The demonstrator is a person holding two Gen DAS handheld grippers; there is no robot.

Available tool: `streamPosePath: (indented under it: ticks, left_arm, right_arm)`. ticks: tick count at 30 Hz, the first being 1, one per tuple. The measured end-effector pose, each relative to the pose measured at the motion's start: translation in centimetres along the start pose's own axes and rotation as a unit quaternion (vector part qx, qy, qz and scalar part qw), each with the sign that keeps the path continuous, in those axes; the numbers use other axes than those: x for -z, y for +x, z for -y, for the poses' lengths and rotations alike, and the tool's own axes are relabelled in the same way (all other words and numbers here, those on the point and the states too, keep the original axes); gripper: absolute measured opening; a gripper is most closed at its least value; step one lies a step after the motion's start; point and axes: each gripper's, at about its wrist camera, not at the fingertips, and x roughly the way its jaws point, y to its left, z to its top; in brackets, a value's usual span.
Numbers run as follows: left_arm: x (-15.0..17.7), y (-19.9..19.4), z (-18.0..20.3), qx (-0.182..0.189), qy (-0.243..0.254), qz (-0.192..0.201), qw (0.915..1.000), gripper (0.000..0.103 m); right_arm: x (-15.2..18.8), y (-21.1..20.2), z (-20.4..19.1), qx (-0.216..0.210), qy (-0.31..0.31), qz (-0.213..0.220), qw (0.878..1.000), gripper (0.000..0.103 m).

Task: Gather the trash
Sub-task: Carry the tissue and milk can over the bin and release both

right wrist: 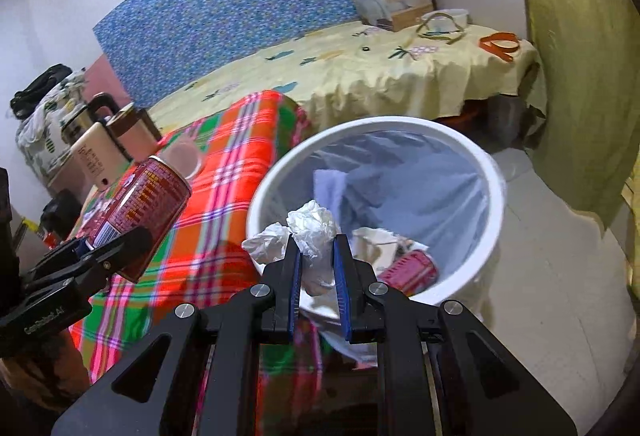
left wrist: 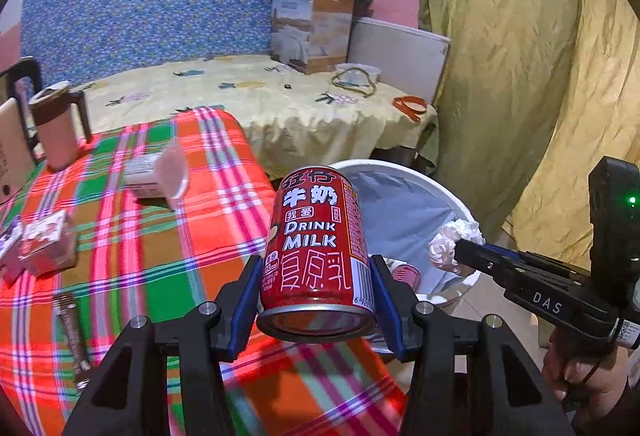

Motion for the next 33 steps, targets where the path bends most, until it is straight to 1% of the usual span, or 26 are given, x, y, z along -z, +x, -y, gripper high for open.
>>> streamPosePath:
  ticks: [13,18,24,27,30,33]
  left_arm:
    - [-1.1,4.6,3.0,0.033,0.033,-0.027,0.9986,0.052]
    - [-1.0,6.4,3.1,0.038,0.03,-0.046,0.9977,0.053]
    - [-1.2,7.3,3.3,0.044,0.033,-0.052,0.9972,0.053]
    - [-1.5,7.8,3.3,0.042,0.033,-0.055,0.997,0.053]
    - [-1.5,8.3,3.2,0.04,0.031,-0.059,0.997,0.053]
    - [-1.6,8.2,3.3,0.038,0.031,-0.051,0.9975,0.053]
  right_arm:
    - [-0.2,1.2,2.6,0.033,0.017,-0.02,0.999,0.018]
    - [-0.1,1.6,2.9,0.038,0.017,-0.029,0.999,0.019]
    - [0.0,1.9,3.5,0.045,0.024,-0.036,0.998,0.02]
    - [0.0,2.1,3.8,0.053,0.026,-0.039,0.997,0.023]
    - [0.0,2.0,3.9,0.057,0.029,-0.039,0.997,0.028]
    - [0.0,1.9,4.0,0.059,0.028,-0.034,0.997,0.034]
